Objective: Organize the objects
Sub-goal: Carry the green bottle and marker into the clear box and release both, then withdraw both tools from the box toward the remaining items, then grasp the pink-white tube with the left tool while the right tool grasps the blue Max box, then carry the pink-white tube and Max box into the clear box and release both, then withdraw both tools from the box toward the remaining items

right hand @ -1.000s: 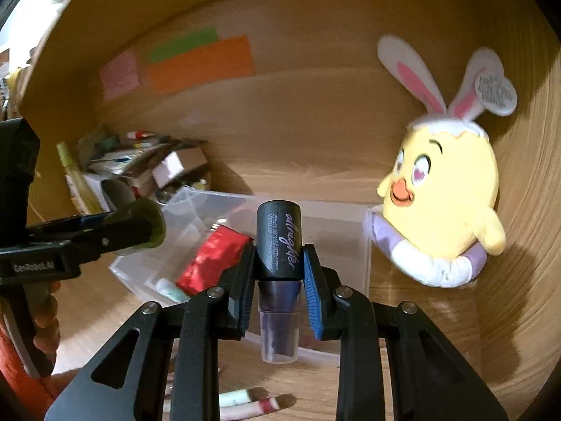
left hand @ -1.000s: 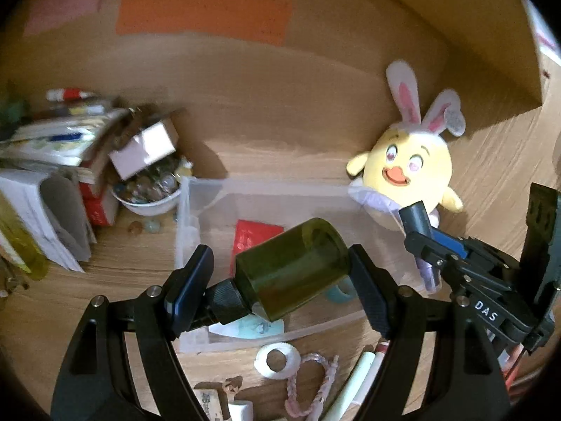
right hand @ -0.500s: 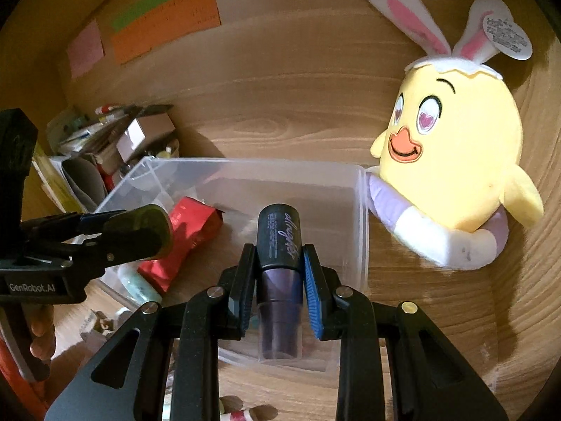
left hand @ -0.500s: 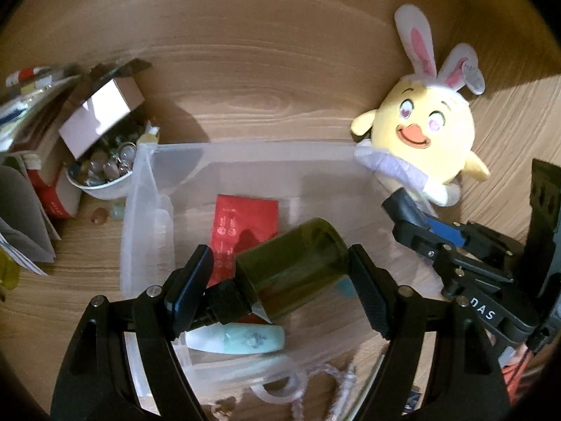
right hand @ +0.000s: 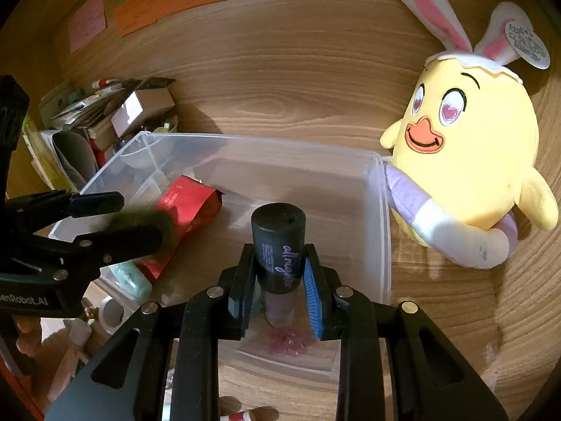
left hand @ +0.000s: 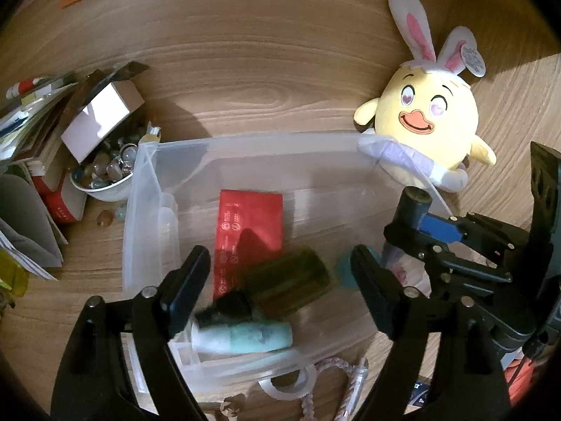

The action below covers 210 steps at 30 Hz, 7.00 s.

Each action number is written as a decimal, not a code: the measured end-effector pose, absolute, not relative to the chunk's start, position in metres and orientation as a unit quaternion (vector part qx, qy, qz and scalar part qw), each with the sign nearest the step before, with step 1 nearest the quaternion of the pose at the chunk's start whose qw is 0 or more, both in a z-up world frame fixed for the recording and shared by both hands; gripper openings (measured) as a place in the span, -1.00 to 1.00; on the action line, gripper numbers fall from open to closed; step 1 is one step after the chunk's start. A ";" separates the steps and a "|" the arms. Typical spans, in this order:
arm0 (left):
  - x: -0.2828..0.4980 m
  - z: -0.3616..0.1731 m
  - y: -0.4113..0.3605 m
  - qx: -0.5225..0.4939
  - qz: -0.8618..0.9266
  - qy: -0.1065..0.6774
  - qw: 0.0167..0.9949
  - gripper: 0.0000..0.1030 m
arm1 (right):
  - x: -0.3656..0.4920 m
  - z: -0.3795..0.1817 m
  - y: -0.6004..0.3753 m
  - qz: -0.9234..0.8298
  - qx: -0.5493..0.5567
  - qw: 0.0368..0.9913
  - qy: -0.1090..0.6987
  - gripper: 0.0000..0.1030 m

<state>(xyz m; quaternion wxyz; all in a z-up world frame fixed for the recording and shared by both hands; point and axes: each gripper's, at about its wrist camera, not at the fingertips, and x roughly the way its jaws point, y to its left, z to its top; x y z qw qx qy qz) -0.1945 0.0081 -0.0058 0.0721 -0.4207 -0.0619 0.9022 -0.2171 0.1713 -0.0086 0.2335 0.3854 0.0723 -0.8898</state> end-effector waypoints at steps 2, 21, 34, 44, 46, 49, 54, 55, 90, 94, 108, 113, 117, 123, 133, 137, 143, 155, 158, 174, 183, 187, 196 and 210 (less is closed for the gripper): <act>-0.193 -0.002 0.008 -0.416 0.904 -0.061 0.074 0.65 | -0.216 -0.007 0.172 -0.888 0.386 0.243 0.066 -0.36; -0.123 0.038 0.003 -0.358 0.931 -0.031 0.058 0.79 | -0.157 0.038 0.190 -0.914 0.311 0.252 0.059 0.14; -0.072 0.009 -0.004 -0.385 0.922 -0.026 0.043 0.81 | -0.111 0.021 0.212 -0.911 0.323 0.253 0.038 0.22; -0.038 -0.031 -0.013 -0.432 0.901 -0.029 0.029 0.81 | -0.085 -0.007 0.226 -0.904 0.353 0.241 0.034 0.22; -0.033 -0.039 -0.017 -0.441 0.896 -0.037 0.026 0.81 | -0.081 -0.014 0.227 -0.900 0.362 0.238 0.036 0.22; -0.027 -0.047 -0.021 -0.449 0.892 -0.045 0.025 0.80 | -0.075 -0.026 0.226 -0.893 0.379 0.240 0.035 0.22; -0.020 -0.054 -0.015 -0.458 0.887 -0.041 0.039 0.50 | -0.067 -0.041 0.221 -0.883 0.399 0.244 0.039 0.22; -0.020 -0.055 -0.013 -0.458 0.887 -0.036 0.039 0.42 | -0.066 -0.043 0.220 -0.881 0.402 0.245 0.040 0.22; -0.038 -0.058 -0.017 -0.470 0.879 -0.001 0.078 -0.26 | -0.048 -0.055 0.214 -0.869 0.426 0.236 0.081 -0.51; -0.041 -0.058 -0.015 -0.463 0.883 0.004 0.072 -0.42 | -0.051 -0.055 0.210 -0.872 0.422 0.236 0.080 -0.51; -0.028 -0.026 -0.021 -0.420 0.905 -0.026 0.065 -0.61 | -0.058 -0.036 0.213 -0.887 0.393 0.238 0.049 -0.52; -0.026 -0.001 -0.027 -0.386 0.920 -0.030 0.058 -0.61 | -0.059 -0.020 0.210 -0.894 0.373 0.245 0.042 -0.52; -0.025 0.021 -0.033 -0.356 0.932 -0.041 0.059 -0.61 | -0.058 -0.008 0.206 -0.900 0.355 0.250 0.041 -0.52; -0.024 0.045 -0.034 -0.320 0.944 -0.048 0.063 -0.61 | -0.058 0.010 0.206 -0.909 0.329 0.254 0.037 -0.52; -0.036 0.070 -0.024 -0.291 0.953 -0.043 0.071 -0.61 | -0.074 0.029 0.207 -0.917 0.305 0.254 0.025 -0.52; -0.045 0.079 -0.020 -0.285 0.954 -0.048 0.077 -0.62 | -0.083 0.036 0.204 -0.919 0.297 0.258 0.023 -0.52; -0.062 0.095 -0.011 -0.275 0.955 -0.058 0.093 -0.61 | -0.095 0.042 0.197 -0.920 0.289 0.263 0.025 -0.52; -0.095 0.129 0.011 -0.240 0.963 -0.057 0.106 -0.61 | -0.124 0.053 0.197 -0.924 0.278 0.262 0.021 -0.52; -0.109 0.126 0.017 -0.240 0.964 -0.055 0.101 -0.62 | -0.135 0.051 0.195 -0.924 0.283 0.258 0.025 -0.52; -0.181 0.055 -0.009 -0.336 0.926 -0.129 0.112 -0.61 | -0.182 0.021 0.178 -0.916 0.324 0.228 0.056 -0.52; -0.197 0.023 -0.023 -0.382 0.913 -0.115 0.083 -0.61 | -0.199 0.004 0.167 -0.910 0.348 0.215 0.070 -0.52; -0.200 0.011 -0.026 -0.397 0.907 -0.112 0.082 -0.61 | -0.202 -0.002 0.166 -0.907 0.356 0.211 0.074 -0.52; -0.193 0.010 -0.023 -0.393 0.912 -0.091 0.077 -0.24 | -0.205 -0.008 0.162 -0.906 0.361 0.206 0.082 -0.52; -0.157 0.032 -0.018 -0.358 0.931 -0.051 0.053 0.49 | -0.193 0.006 0.163 -0.911 0.346 0.208 0.082 -0.02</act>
